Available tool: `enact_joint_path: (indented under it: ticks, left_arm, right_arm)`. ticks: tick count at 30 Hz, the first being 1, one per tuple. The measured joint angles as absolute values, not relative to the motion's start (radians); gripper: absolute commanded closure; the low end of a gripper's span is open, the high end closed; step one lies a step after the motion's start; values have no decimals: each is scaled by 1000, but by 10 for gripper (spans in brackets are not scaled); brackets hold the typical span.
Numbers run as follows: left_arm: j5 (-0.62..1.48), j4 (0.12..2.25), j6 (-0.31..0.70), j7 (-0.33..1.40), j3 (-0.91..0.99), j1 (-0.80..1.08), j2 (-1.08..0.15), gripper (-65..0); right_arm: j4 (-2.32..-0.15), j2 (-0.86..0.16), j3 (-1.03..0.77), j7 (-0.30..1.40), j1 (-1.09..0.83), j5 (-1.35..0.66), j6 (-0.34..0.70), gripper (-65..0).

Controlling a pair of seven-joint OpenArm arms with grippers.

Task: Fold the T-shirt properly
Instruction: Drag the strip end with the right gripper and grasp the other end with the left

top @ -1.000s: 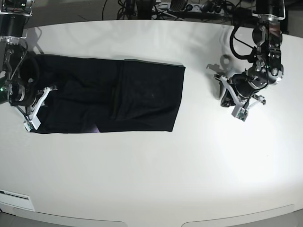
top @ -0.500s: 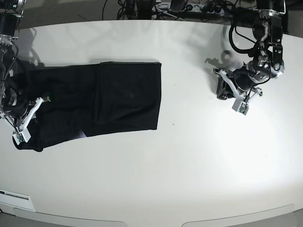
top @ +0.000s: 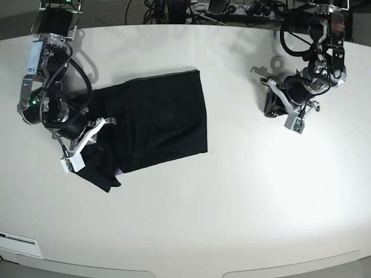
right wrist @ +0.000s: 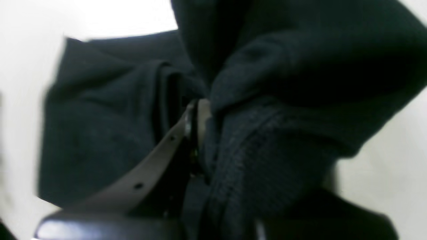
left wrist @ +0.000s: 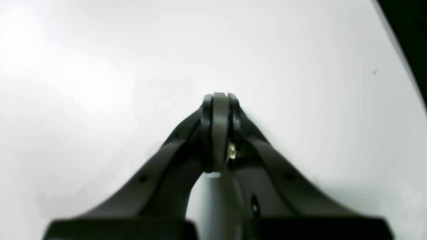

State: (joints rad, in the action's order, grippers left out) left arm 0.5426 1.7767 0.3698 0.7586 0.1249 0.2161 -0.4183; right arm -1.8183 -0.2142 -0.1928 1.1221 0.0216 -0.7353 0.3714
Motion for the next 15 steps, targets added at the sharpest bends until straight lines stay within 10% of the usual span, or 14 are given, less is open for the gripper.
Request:
enact_joint_path:
  ticks: [15]
  left_arm:
    - [542,1777,370,758,125,216,-419,0]
  right_arm:
    - [-1818,-93,-194,1288,22,-1222,593,0]
